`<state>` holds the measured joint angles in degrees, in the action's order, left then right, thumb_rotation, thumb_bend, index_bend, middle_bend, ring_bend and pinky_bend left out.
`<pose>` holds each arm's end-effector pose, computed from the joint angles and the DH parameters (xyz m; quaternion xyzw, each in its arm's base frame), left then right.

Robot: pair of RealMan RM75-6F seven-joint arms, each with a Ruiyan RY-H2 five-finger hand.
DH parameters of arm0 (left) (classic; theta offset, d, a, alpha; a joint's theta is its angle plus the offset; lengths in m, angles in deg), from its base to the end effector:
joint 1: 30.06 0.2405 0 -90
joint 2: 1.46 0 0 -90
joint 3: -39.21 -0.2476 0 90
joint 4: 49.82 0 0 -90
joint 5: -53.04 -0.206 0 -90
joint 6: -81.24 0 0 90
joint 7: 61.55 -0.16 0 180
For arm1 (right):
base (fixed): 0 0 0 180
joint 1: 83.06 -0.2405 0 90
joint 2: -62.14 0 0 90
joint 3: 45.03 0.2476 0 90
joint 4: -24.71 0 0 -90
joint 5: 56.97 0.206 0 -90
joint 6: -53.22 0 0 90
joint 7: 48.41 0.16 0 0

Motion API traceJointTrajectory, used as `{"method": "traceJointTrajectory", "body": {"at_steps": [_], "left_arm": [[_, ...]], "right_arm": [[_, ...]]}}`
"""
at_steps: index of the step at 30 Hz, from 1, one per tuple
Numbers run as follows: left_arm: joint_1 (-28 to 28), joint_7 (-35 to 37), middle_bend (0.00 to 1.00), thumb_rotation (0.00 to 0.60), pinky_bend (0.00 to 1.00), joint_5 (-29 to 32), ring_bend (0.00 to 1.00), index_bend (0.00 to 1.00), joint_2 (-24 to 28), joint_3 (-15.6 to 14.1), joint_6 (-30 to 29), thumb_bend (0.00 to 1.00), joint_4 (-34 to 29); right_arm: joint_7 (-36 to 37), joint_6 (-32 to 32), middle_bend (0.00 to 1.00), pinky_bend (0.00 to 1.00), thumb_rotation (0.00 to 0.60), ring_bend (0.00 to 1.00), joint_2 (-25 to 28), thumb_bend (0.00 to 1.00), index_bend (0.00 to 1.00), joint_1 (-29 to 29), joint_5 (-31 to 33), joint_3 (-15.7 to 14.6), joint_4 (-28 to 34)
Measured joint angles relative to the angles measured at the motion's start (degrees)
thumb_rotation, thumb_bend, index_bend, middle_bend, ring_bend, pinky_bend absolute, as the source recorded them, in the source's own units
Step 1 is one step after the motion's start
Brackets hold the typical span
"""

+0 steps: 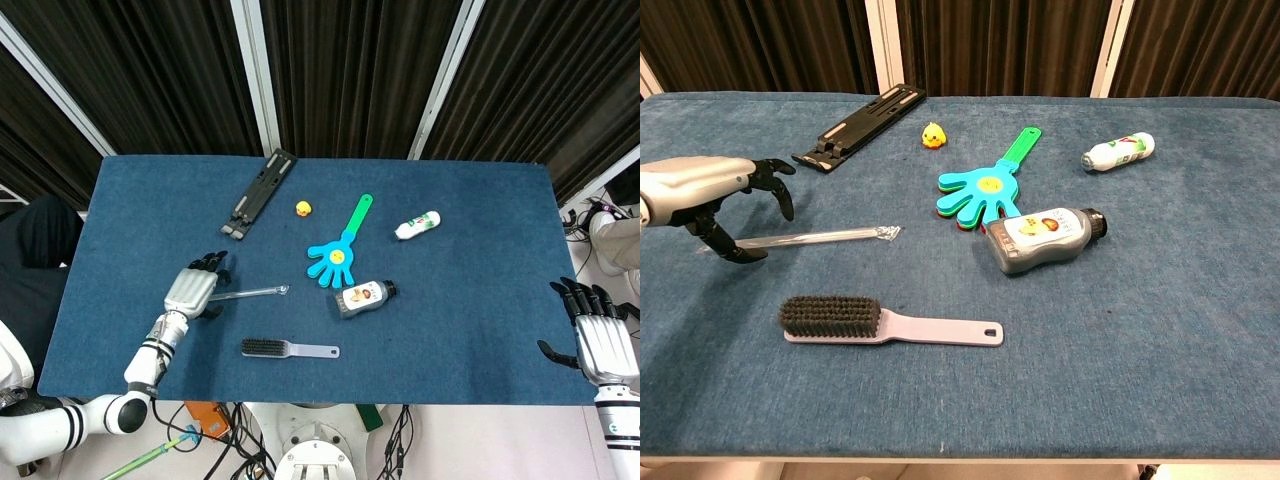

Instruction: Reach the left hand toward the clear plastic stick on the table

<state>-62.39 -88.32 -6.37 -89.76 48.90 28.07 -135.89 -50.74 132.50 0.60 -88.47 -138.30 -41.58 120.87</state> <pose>-0.2036 0.3165 -0.0234 -0.7264 -0.4342 -0.2861 0.4493 -0.3070 -0.1992 0.1580 0.5937 -0.4238 0.3478 0.5890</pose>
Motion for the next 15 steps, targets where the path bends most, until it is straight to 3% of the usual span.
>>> {"method": "traceJointTrajectory", "body": {"at_steps": [15], "left_arm": [[-3.0,2.5,0.04,0.6,0.17,3.4,0.03,0.5,-1.3,0.1,2.0,0.32,2.6]], "right_arm": [[0.5,0.2,0.14,0.1,0.6,0.14,0.1,0.32,0.18,0.2,0.3,0.1,0.0]]}}
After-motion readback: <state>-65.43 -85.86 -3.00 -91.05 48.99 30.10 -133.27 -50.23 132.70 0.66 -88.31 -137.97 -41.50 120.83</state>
